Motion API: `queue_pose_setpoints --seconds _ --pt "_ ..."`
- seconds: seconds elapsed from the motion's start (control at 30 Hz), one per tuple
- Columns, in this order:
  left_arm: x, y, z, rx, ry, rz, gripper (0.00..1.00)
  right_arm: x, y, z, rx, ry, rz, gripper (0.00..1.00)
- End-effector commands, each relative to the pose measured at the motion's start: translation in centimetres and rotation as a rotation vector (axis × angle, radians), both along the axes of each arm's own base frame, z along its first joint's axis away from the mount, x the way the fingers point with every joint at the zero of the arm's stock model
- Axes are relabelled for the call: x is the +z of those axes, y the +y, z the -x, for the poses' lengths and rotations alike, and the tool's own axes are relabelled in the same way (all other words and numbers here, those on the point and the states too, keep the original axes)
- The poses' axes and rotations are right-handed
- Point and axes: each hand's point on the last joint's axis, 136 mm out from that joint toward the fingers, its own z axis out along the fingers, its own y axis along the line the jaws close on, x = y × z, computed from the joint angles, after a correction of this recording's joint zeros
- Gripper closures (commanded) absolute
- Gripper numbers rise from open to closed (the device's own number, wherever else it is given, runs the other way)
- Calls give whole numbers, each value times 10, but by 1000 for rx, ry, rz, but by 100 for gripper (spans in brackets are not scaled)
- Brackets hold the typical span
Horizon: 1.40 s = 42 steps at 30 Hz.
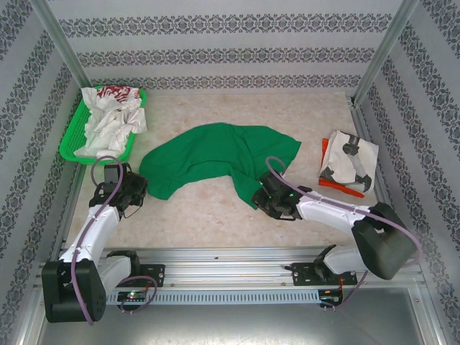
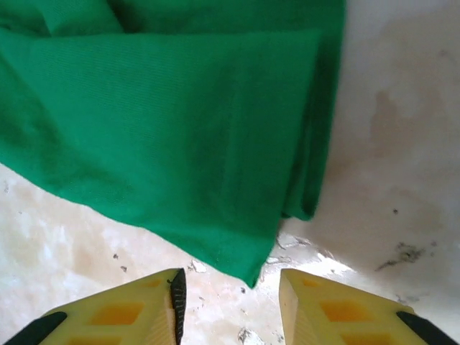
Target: Fold and stack the t-shirts
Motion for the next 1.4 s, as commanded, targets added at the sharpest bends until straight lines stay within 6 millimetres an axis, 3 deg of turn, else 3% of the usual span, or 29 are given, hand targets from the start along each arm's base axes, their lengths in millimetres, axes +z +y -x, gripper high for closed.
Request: queue_pose_setpoints --seconds 0.0,0.47,0.7,0.87,0.97,1.37 --pt "11 2 -7 -5 -52 -5 100 -1 0 -2 98 0 134 62" --pt "1 4 -2 10 -49 -3 100 -28 2 4 331 60 401 58" --pt "-1 5 0 11 -46 1 100 -31 6 5 382 64 446 65" --pt "-4 5 0 13 -44 4 100 -31 1 1 389 57 478 79" --pt "-4 5 0 13 -43 1 100 -27 0 -1 406 49 499 99" --pt "0 9 2 21 -47 -12 100 10 -14 0 406 -104 479 100"
